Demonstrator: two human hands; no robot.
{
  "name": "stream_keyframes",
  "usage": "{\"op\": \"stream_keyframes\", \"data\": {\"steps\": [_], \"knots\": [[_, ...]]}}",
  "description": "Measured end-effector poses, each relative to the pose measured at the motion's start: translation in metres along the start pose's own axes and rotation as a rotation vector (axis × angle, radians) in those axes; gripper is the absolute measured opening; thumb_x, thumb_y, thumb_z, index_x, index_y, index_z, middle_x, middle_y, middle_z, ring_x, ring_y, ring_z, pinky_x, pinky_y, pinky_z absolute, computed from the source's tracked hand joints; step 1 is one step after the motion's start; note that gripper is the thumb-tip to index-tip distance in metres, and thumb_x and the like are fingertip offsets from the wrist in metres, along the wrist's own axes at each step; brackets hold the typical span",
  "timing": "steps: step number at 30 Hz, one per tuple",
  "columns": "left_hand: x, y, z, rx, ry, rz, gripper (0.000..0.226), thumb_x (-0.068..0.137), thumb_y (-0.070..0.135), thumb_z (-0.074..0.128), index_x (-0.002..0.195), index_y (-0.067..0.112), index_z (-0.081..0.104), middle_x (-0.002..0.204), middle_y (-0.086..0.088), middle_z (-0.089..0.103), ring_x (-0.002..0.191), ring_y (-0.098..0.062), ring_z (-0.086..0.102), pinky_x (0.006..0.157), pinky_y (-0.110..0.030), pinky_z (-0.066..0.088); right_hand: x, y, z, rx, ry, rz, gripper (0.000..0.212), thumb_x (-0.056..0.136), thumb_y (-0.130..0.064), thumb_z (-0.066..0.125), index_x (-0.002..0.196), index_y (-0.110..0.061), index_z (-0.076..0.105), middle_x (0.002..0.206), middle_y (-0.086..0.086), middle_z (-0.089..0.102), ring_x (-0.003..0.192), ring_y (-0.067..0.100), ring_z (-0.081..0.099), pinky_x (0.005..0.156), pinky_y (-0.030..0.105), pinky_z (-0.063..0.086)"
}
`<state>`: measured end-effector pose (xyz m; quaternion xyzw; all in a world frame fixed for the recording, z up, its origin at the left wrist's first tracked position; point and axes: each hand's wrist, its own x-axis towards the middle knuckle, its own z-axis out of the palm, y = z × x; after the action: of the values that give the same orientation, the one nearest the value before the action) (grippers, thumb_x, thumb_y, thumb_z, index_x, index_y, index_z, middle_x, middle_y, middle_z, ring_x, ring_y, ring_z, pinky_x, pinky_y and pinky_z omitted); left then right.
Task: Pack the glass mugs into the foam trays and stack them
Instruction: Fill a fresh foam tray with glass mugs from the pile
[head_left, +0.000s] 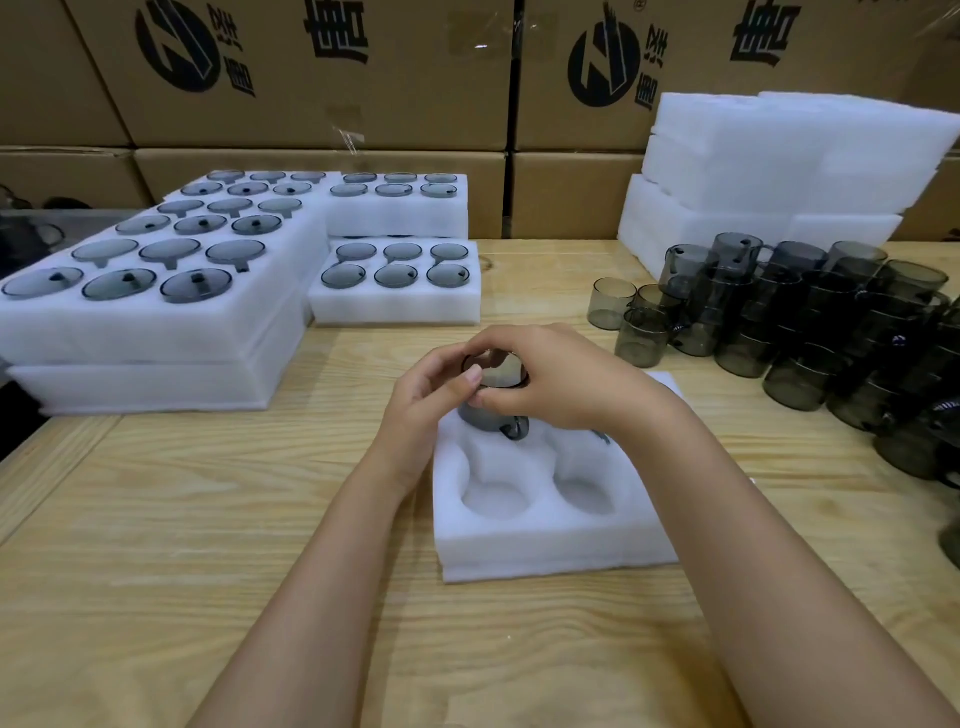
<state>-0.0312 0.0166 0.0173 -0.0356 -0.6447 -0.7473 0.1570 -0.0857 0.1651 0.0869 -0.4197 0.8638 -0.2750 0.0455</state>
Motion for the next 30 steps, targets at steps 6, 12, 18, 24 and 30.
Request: {"op": "stream_keyframes", "data": {"steps": [6,12,18,24,30], "knots": [[0.000,-0.001,-0.001,0.002,-0.012,0.026,0.033,0.074,0.008,0.060,0.108,0.009,0.063,0.104,-0.007,0.067,0.104,-0.024,0.059,0.094,-0.045,0.044,0.000,0.001,0.001,-0.025,-0.090,-0.062,0.041,0.085,-0.028,0.066,0.125,-0.027,0.058,0.107,-0.016,0.057,0.070,-0.031,0.041,0.062,-0.003,0.031],[0.000,0.003,0.001,0.013,-0.032,0.032,0.041,0.072,0.008,0.060,0.114,0.006,0.060,0.109,-0.013,0.063,0.104,-0.025,0.057,0.095,-0.044,0.044,0.000,0.004,0.001,0.008,-0.074,-0.071,0.041,0.082,-0.032,0.069,0.122,-0.029,0.060,0.104,-0.019,0.059,0.077,-0.027,0.044,0.064,-0.002,0.032],[0.010,0.033,0.018,0.417,0.094,0.195,0.034,0.086,0.038,0.046,0.115,0.028,0.060,0.123,0.007,0.059,0.118,-0.002,0.051,0.097,-0.018,0.037,0.004,-0.005,0.018,0.108,0.012,-0.074,0.035,0.089,-0.029,0.051,0.124,-0.027,0.050,0.120,-0.007,0.058,0.100,0.009,0.055,0.079,0.028,0.047],[0.032,0.030,0.037,1.135,-0.287,-0.005,0.048,0.095,0.059,0.033,0.132,0.035,0.053,0.153,0.006,0.034,0.145,-0.011,0.017,0.116,-0.045,0.015,0.007,0.004,0.038,-0.565,-0.148,0.011,0.059,0.095,-0.030,0.029,0.151,-0.023,0.009,0.157,0.005,0.014,0.144,0.021,0.011,0.116,0.046,0.009],[0.028,0.013,0.032,1.121,-0.266,-0.099,0.048,0.089,0.071,0.026,0.134,0.057,0.037,0.159,0.016,0.008,0.145,-0.002,-0.006,0.116,-0.051,-0.005,0.005,0.002,0.042,-0.632,-0.203,0.019,0.064,0.095,-0.045,0.024,0.147,-0.033,-0.012,0.158,0.003,-0.013,0.145,0.024,-0.012,0.112,0.058,-0.005]]}}
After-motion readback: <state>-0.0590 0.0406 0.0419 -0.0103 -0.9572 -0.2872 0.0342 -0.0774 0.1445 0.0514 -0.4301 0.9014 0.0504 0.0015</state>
